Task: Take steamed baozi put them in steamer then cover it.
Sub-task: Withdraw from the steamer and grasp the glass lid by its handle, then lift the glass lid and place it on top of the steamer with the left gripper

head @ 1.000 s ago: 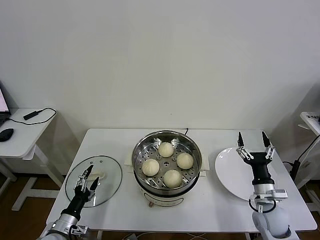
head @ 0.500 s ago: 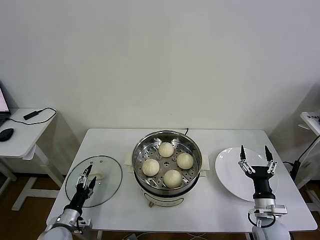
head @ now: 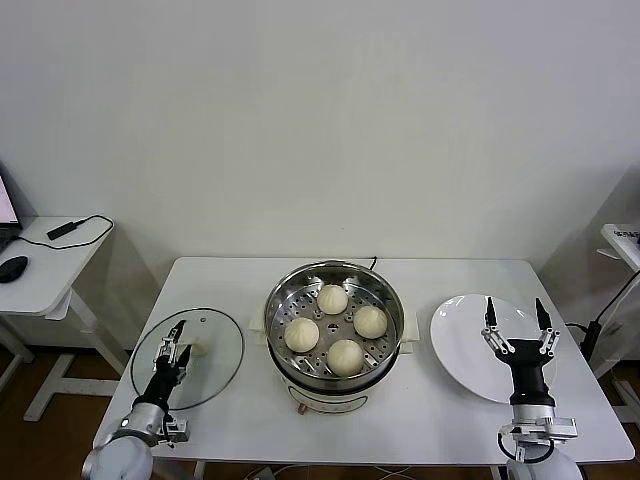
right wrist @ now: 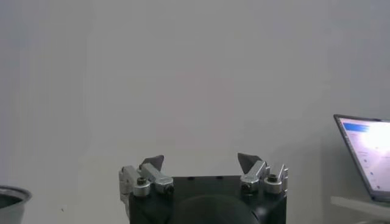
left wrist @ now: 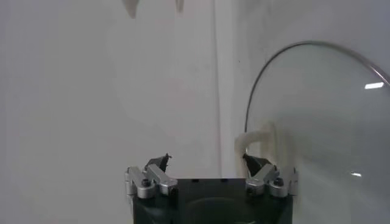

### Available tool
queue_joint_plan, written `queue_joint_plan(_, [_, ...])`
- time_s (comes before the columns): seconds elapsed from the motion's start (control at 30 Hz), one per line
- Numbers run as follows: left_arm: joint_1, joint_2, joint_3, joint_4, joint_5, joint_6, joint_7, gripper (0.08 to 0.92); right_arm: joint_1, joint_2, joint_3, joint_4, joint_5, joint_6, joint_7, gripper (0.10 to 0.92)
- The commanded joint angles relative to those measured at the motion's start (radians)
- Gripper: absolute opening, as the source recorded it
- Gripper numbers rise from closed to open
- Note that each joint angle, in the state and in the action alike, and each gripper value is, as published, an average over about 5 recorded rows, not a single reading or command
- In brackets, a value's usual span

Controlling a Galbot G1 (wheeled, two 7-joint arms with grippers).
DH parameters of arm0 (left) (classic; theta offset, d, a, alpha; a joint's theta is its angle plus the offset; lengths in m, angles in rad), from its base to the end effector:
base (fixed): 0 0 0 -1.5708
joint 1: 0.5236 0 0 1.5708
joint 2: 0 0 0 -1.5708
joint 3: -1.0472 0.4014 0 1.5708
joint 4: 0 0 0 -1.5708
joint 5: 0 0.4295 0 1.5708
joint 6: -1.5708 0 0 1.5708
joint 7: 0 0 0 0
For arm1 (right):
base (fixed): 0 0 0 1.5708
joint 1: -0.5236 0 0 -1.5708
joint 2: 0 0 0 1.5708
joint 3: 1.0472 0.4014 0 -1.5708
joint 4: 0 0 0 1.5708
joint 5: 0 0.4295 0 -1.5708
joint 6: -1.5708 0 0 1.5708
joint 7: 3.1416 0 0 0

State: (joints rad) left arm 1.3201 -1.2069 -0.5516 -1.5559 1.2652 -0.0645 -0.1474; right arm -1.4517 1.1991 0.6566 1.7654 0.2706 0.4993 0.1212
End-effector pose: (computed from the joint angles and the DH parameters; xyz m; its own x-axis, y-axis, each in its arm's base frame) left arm 0.3118 0.1564 -0.4786 -0.9903 0.0411 0.1328 0.1306 -0.0525 0.9900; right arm 0.2752 -0.1677 -0.4184 -0.9385 0.1075 -0.3282 0.1436 0.9858 -0.0876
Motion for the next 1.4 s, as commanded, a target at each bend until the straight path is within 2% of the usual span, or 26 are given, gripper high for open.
queue_joint_plan(0.03, [-0.071,-0.009,0.007,0.063,0.021,0.016,-0.002,0.823,-0.009,0.013,0.006,0.004,-0.009,0.004,0.001,0.823])
queue_joint_plan(0.3, [-0.116,-0.013,0.018,0.122,0.031,0.014,-0.001,0.823,-0.014,0.023,0.01,0.013,-0.014,0.005,0.003,0.823])
queue_joint_plan(0.4, [-0.12,-0.014,0.021,0.136,0.024,0.012,0.001,0.792,-0.012,0.02,0.013,0.023,-0.012,0.001,0.005,0.823])
queue_joint_plan(0.53, [-0.123,-0.014,0.021,0.148,0.008,0.01,0.002,0.706,-0.003,0.013,0.016,0.038,-0.012,-0.01,0.009,0.823])
queue_joint_plan(0.97, [-0.117,-0.012,0.002,0.141,-0.036,0.018,-0.008,0.308,0.011,0.017,0.014,0.062,-0.024,-0.026,0.025,0.823])
queue_joint_plan(1.07, [-0.104,-0.001,-0.017,0.077,-0.054,0.019,-0.011,0.229,0.01,0.018,0.015,0.066,-0.025,-0.026,0.026,0.823])
queue_joint_plan(1.17, [-0.08,0.018,-0.048,-0.044,-0.077,0.025,-0.01,0.19,0.009,0.02,0.016,0.066,-0.025,-0.025,0.026,0.823])
queue_joint_plan(1.4, [-0.008,0.064,-0.101,-0.424,-0.16,0.076,0.016,0.188,0.014,0.023,0.009,0.065,-0.026,-0.027,0.027,0.823])
